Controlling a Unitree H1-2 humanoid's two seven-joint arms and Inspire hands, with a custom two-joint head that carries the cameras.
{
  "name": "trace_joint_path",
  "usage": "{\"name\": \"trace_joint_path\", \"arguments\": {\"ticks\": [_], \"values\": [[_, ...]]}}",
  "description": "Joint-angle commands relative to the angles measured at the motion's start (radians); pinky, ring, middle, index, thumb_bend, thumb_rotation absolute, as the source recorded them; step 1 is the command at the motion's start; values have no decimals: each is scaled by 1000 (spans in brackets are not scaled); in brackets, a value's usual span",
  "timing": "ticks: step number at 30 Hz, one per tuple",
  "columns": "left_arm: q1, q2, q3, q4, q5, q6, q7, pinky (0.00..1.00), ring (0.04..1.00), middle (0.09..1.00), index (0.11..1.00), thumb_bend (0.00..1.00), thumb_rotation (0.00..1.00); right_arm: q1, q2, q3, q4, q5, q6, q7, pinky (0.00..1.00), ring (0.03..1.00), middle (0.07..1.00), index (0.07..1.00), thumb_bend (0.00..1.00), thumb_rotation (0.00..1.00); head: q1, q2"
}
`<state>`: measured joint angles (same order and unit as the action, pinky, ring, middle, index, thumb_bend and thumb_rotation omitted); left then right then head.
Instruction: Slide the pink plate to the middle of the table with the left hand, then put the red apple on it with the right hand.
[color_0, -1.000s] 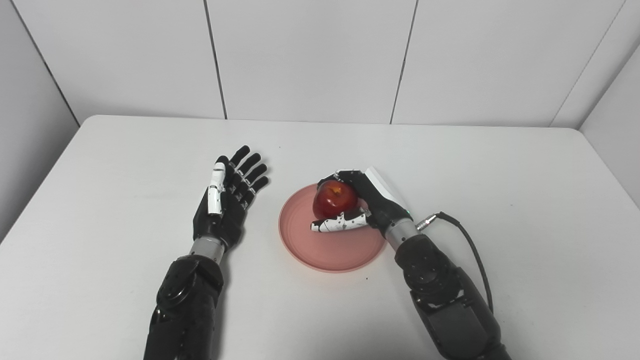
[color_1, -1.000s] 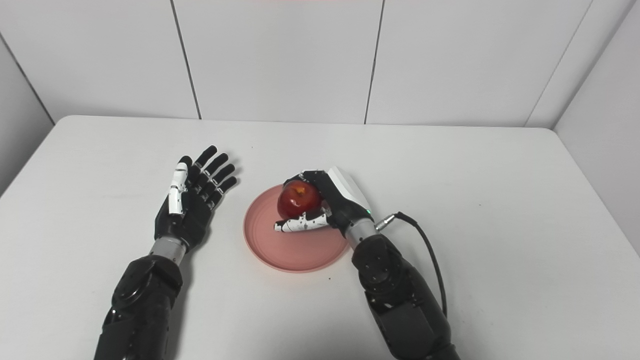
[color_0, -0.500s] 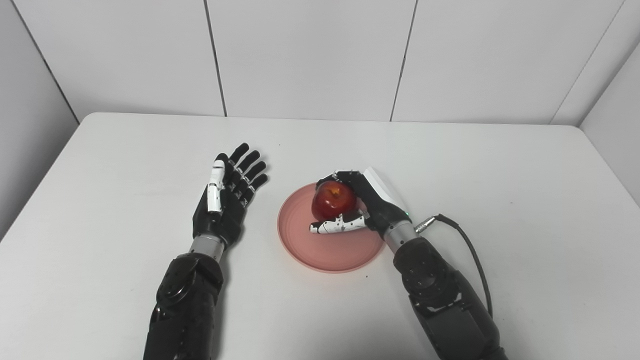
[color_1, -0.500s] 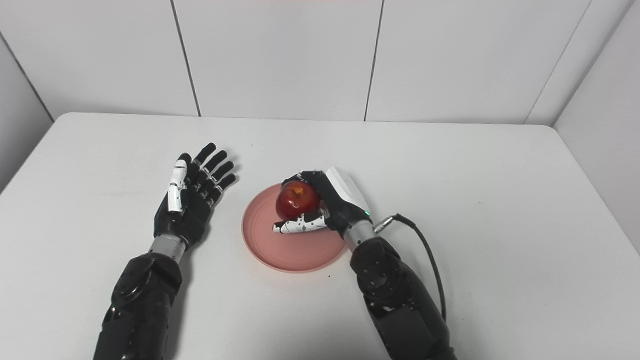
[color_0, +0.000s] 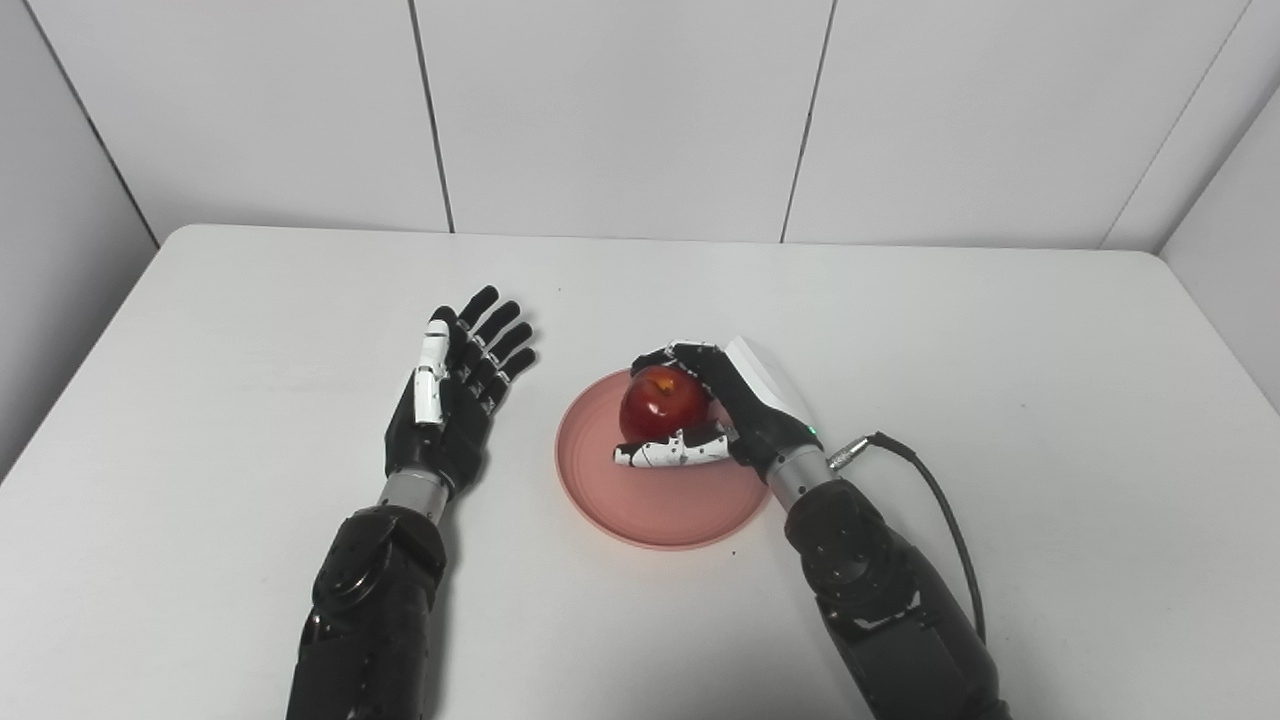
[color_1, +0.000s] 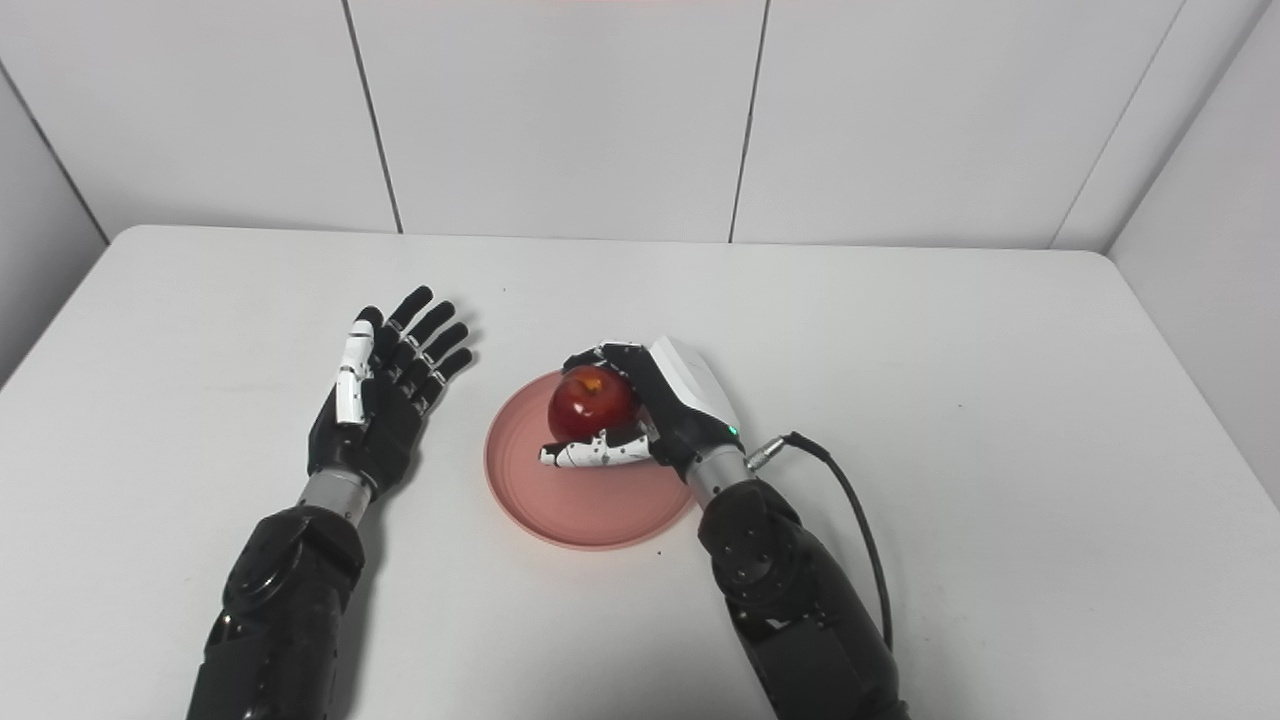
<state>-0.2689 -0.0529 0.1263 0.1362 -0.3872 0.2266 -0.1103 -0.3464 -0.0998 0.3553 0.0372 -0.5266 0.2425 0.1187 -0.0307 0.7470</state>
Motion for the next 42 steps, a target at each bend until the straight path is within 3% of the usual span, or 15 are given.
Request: {"name": "trace_joint_path", "arguments": {"ticks": [1, 7, 18, 29, 42], "values": [[4, -3, 0, 9, 2, 19, 9, 867, 863, 872, 855, 356, 1000, -10, -7, 8, -29, -17, 23, 16, 530, 633, 683, 687, 913, 376, 1, 0], [5, -3, 1, 6, -1, 23, 9, 869, 866, 875, 857, 357, 1000, -2, -15, 3, -64, -18, 37, 54, 616, 704, 754, 766, 998, 435, -2, 2], [3, -5, 4, 7, -4, 23, 10, 870, 865, 874, 855, 356, 992, 7, -35, -11, -140, 5, 53, 107, 766, 821, 847, 856, 1000, 484, -2, 4], [2, -3, 4, 12, -4, 25, 6, 869, 864, 875, 858, 357, 990, 17, -50, -62, -227, 66, 41, 132, 807, 876, 904, 919, 1000, 495, -10, -1], [0, -1, 6, 13, -1, 28, 11, 858, 858, 869, 851, 355, 995, 20, -75, -155, -350, 89, 32, 99, 860, 917, 931, 951, 1000, 712, -29, -10]]}}
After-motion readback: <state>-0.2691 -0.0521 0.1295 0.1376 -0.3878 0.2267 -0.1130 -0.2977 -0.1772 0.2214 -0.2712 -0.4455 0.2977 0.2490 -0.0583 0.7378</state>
